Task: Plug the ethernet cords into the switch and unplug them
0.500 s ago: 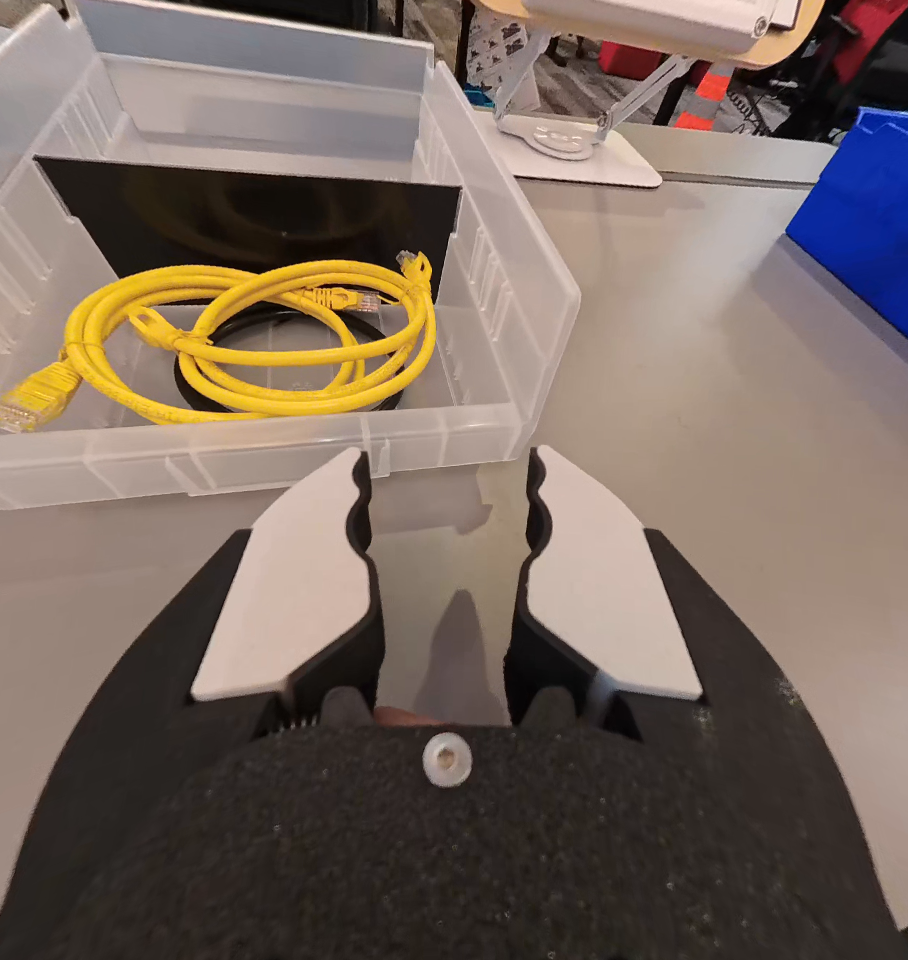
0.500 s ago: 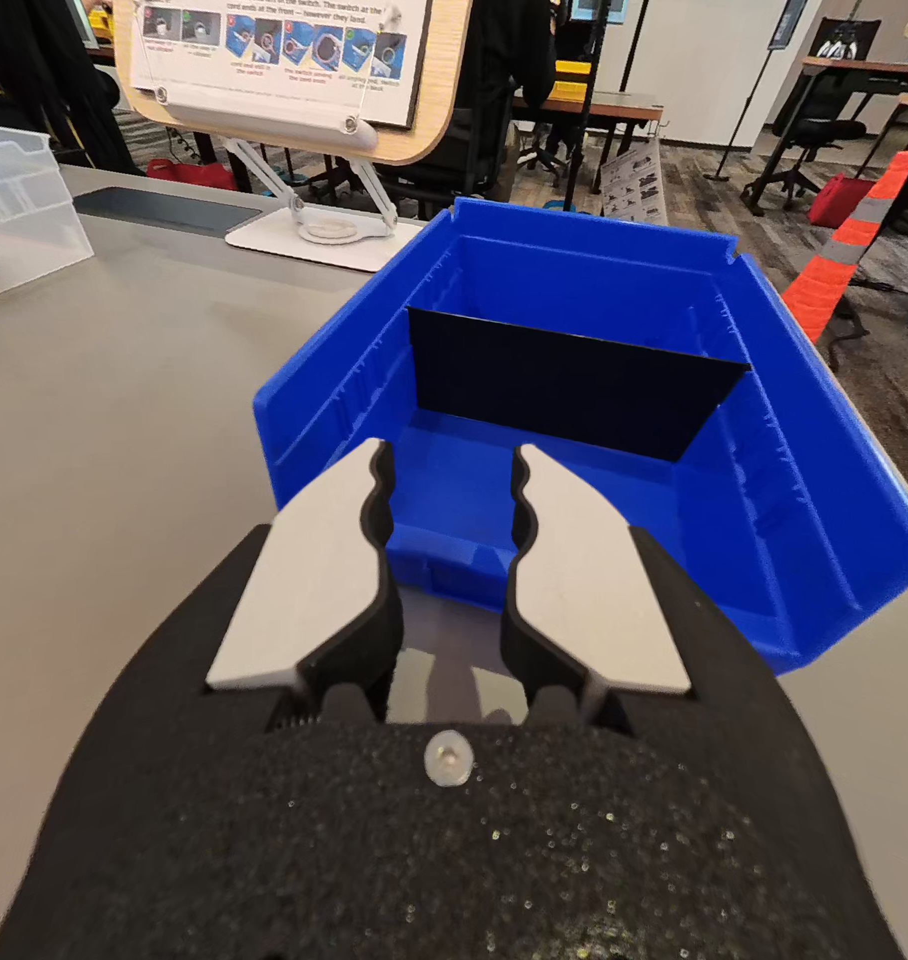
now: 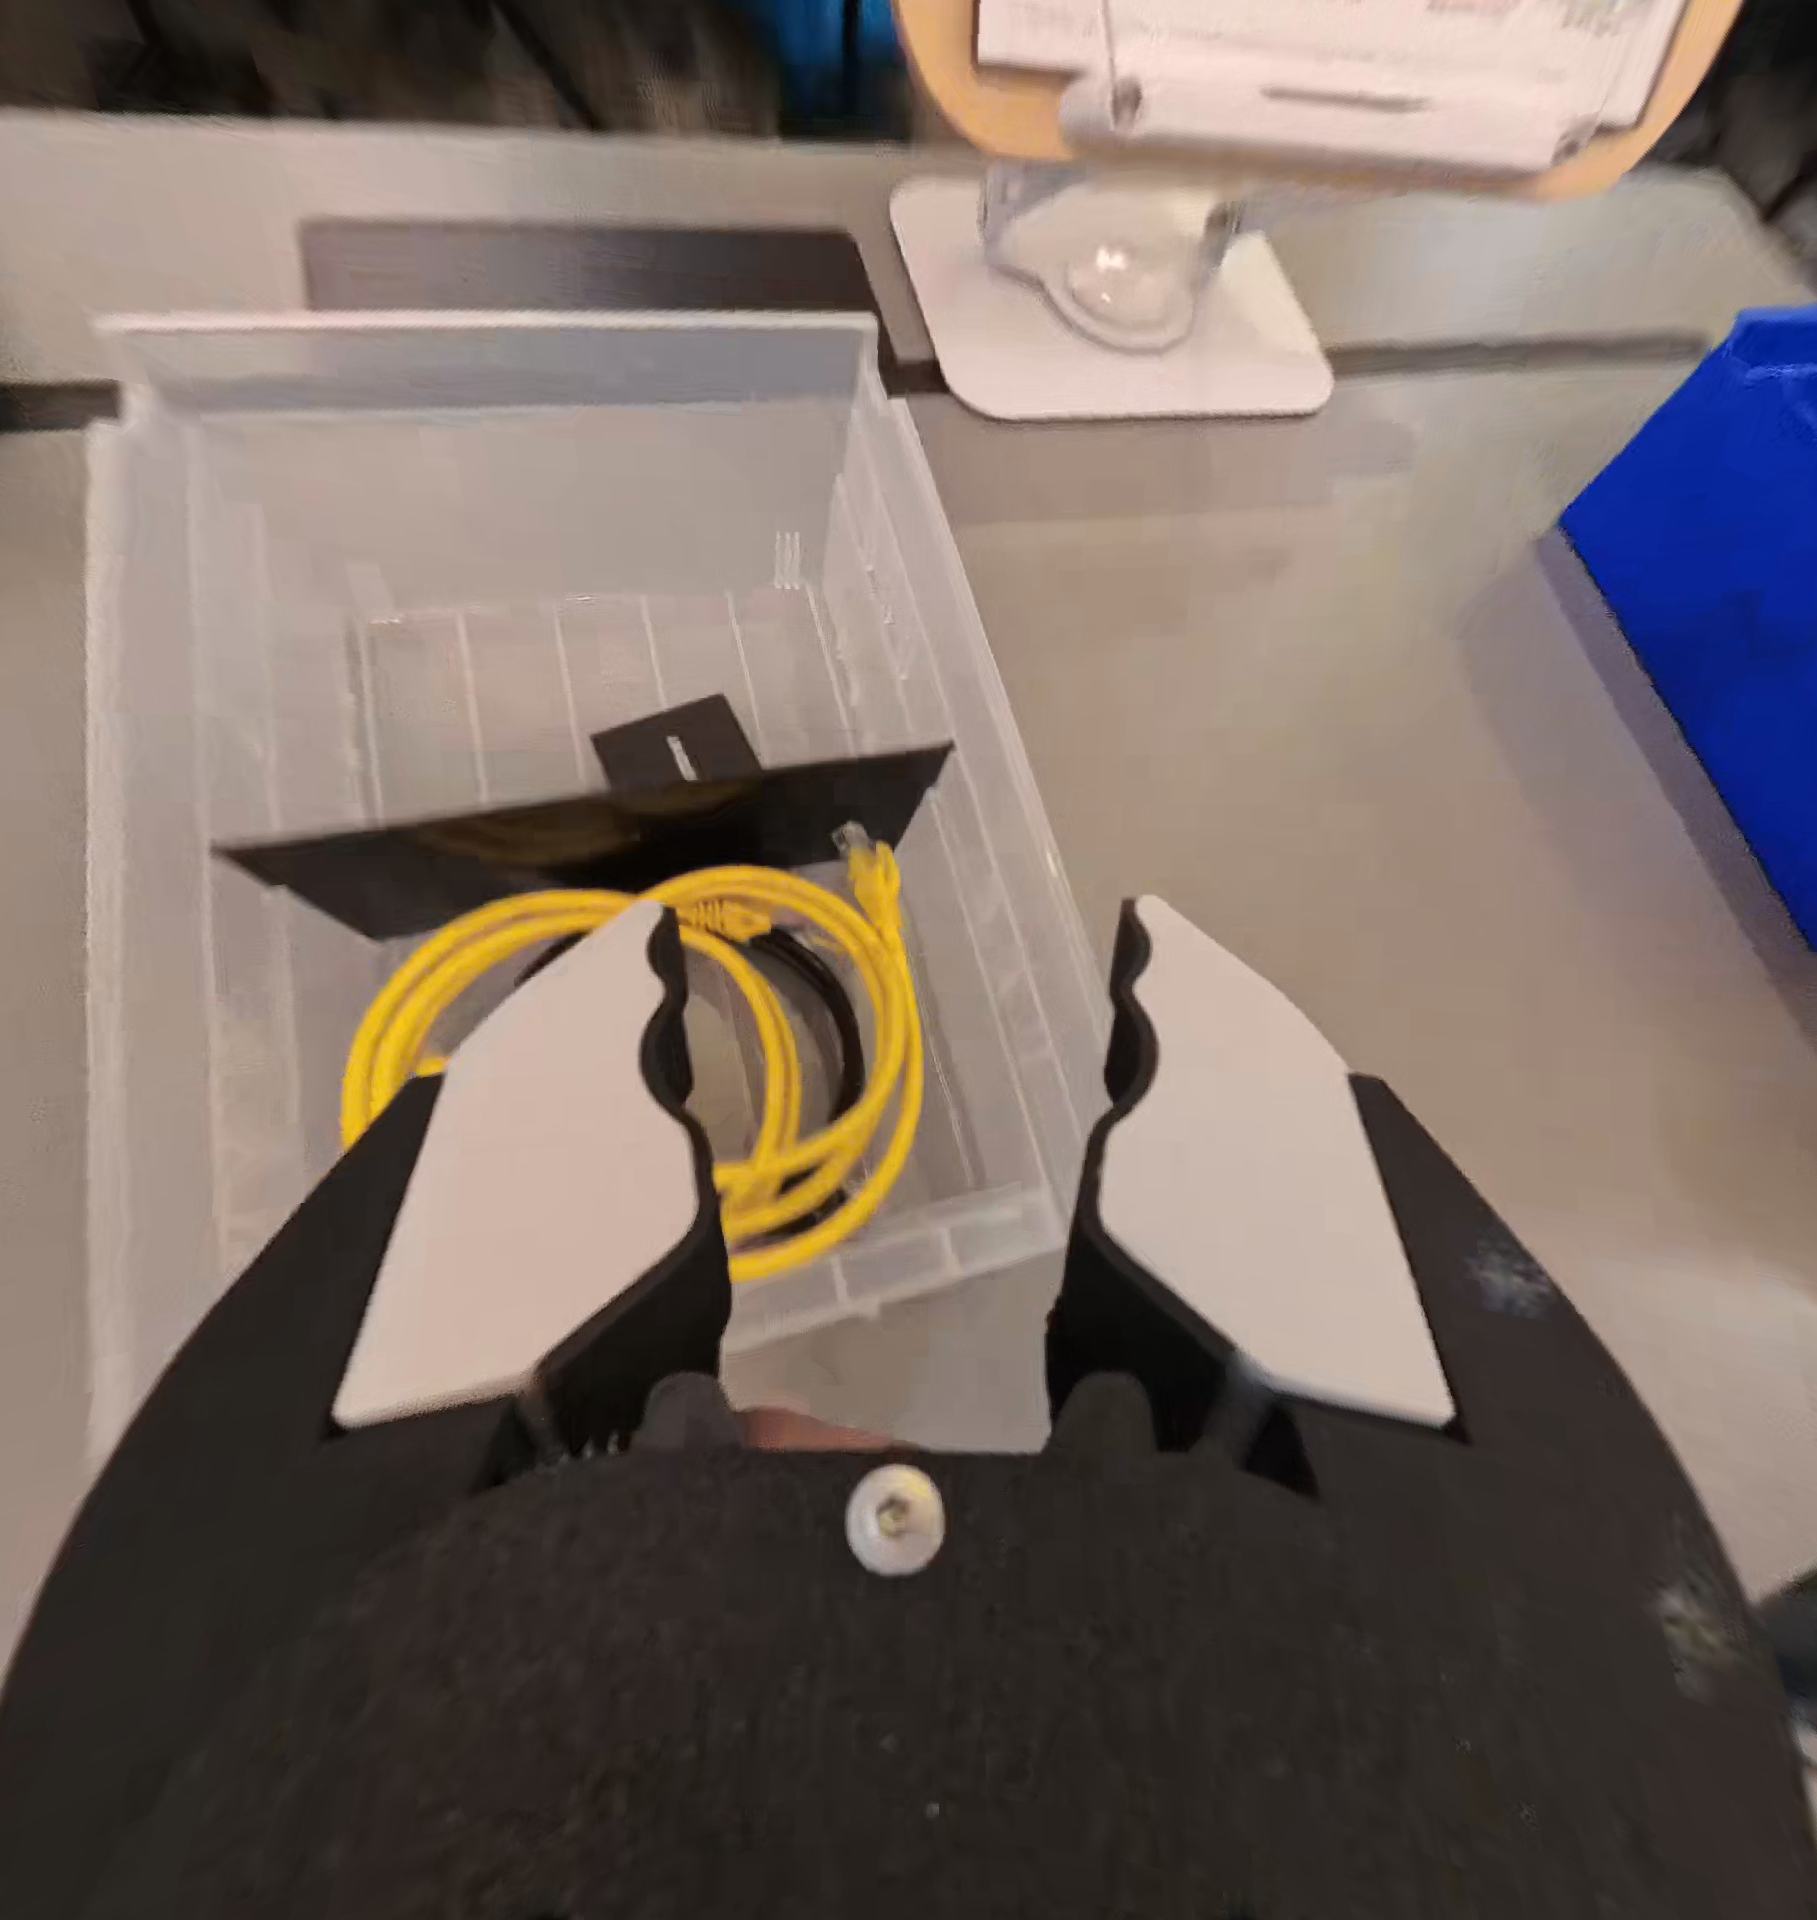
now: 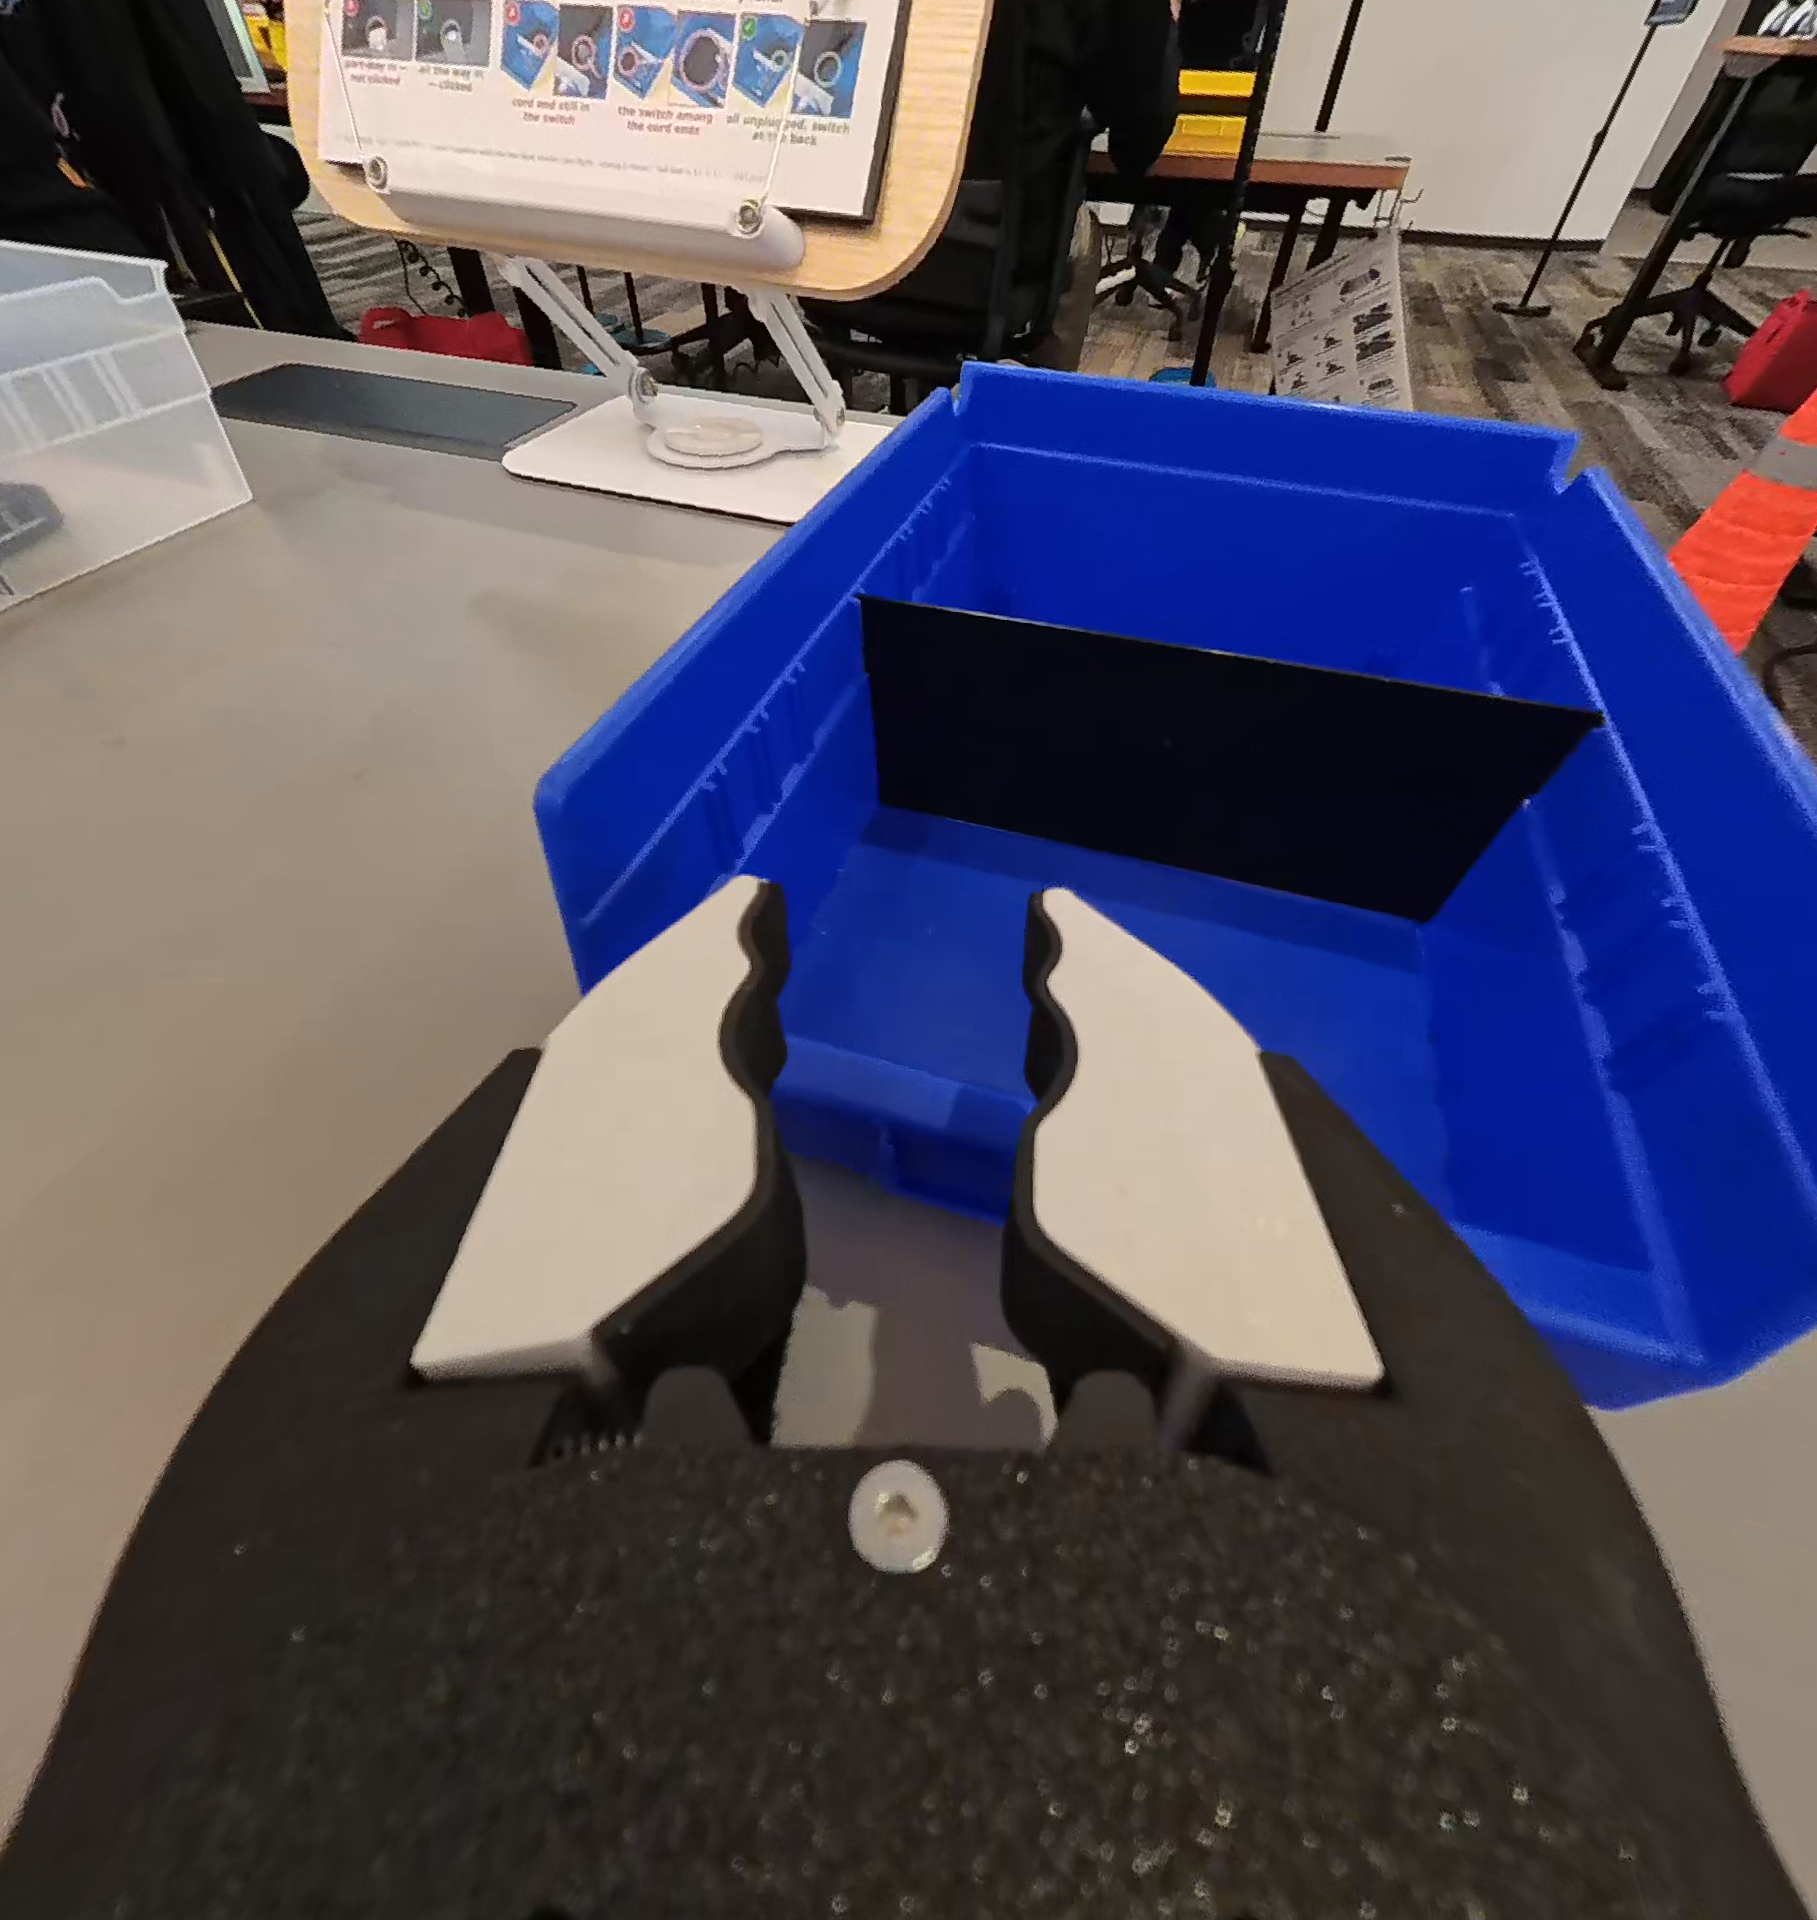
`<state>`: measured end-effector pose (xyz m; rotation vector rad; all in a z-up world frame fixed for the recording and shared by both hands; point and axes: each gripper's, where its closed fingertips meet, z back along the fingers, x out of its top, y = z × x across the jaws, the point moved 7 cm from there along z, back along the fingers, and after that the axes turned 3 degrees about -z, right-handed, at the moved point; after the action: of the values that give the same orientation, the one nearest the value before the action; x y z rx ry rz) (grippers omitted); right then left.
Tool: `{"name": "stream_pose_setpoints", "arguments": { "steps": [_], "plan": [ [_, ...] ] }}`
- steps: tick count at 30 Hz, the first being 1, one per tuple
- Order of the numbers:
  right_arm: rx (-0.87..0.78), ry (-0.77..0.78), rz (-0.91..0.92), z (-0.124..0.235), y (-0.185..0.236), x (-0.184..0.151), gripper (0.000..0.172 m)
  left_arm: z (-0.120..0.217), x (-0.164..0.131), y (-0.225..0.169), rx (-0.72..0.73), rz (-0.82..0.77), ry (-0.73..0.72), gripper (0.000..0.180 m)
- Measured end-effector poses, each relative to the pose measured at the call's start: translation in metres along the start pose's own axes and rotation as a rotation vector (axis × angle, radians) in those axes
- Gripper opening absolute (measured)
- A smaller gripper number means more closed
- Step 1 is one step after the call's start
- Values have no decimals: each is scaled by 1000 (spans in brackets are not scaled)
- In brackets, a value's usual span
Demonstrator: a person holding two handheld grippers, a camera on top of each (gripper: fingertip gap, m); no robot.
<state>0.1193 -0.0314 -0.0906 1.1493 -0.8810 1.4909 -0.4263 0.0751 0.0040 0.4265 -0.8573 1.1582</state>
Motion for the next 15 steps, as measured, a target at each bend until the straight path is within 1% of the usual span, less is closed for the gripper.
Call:
{"name": "stream_pose_setpoints", "arguments": {
  "steps": [1,3,5,7,9,11,12,15],
  "plan": [
    [6,6,-2,-1,0,-1,43,-12,18,7,-10,-21,71,81],
    [16,18,-7,-2,1,-2,43,-42,45,26,25,-57,193,77],
    [27,28,-13,-3,3,-4,43,-78,58,43,10,-29,339,70],
    [36,37,-18,-5,4,-5,43,-115,58,56,-51,57,537,72],
    [35,47,-18,-5,4,-6,43,-145,51,66,-100,157,725,78],
    [37,49,-18,-4,4,-6,44,-166,39,73,-93,229,861,79],
    [37,51,-17,-3,4,-7,44,-173,35,76,-69,239,912,84],
    [37,60,-15,0,3,-9,43,-188,28,82,22,215,980,89]
  ]
}}
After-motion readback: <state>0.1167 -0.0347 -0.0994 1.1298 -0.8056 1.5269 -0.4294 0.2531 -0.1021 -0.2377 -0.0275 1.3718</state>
